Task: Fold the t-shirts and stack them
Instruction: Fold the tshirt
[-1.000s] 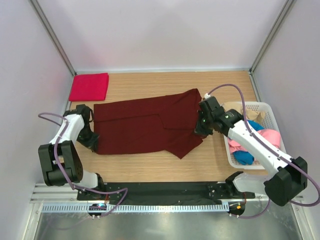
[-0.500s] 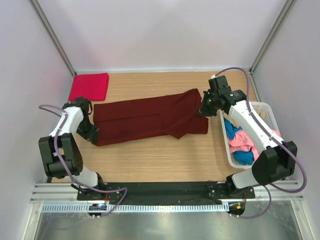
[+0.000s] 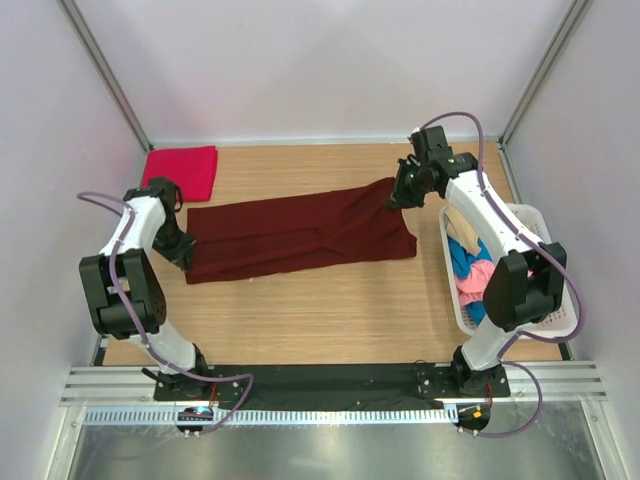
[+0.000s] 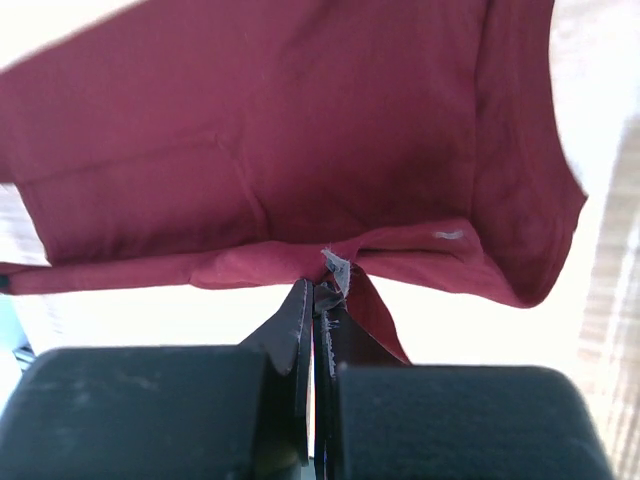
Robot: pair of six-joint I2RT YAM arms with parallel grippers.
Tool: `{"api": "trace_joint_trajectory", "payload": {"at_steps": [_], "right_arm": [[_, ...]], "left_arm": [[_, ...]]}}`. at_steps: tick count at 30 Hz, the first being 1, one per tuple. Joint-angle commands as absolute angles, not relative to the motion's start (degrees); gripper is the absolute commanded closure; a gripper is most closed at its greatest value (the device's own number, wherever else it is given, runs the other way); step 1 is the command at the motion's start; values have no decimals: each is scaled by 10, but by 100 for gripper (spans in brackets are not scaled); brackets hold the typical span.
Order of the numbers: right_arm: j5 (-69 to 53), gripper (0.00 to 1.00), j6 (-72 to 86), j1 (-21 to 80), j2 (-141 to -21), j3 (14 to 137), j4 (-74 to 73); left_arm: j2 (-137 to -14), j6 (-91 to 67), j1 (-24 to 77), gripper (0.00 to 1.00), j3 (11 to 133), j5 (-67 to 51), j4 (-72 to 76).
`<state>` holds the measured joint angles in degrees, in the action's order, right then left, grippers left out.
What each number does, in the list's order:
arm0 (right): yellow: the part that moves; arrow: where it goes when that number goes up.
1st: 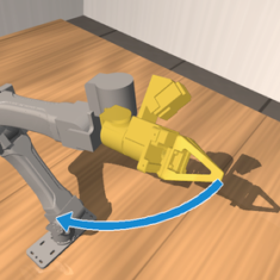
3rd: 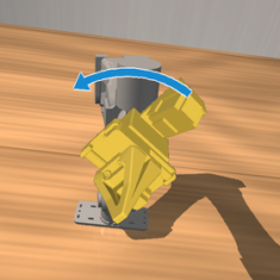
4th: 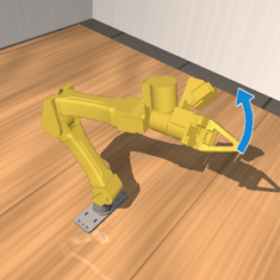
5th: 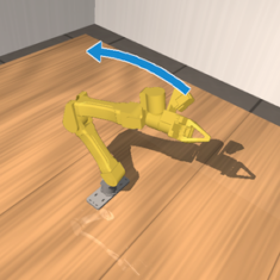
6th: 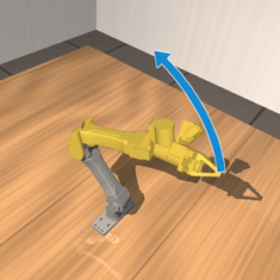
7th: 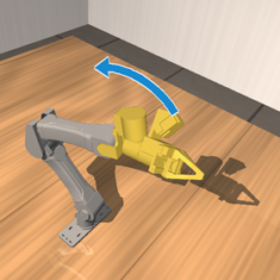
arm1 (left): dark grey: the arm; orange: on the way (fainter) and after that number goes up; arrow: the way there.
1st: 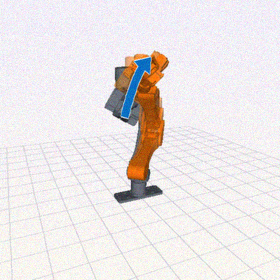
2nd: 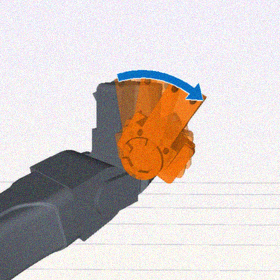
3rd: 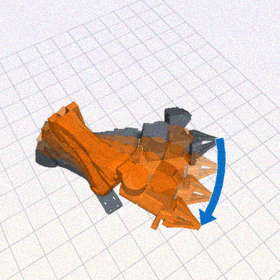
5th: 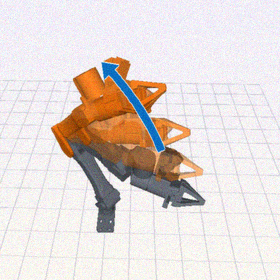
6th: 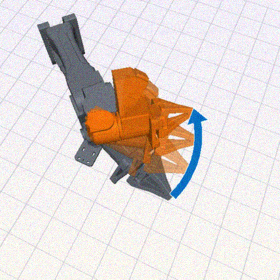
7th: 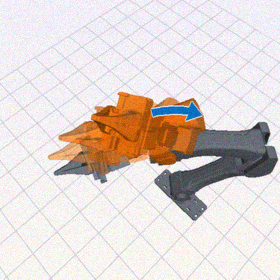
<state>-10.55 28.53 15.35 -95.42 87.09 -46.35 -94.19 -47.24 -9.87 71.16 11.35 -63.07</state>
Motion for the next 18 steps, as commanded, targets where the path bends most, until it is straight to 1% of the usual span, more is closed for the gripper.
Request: {"api": "trace_joint_trajectory", "payload": {"at_steps": [1, 18], "right_arm": [[-125, 99, 275, 146, -973, 934, -449], [-135, 99, 280, 126, -1070, 1014, -438]], "left_arm": [[-967, -459, -100, 89, 744, 127, -642], [-1070, -456, -100, 88, 857, 133, -663]]}}
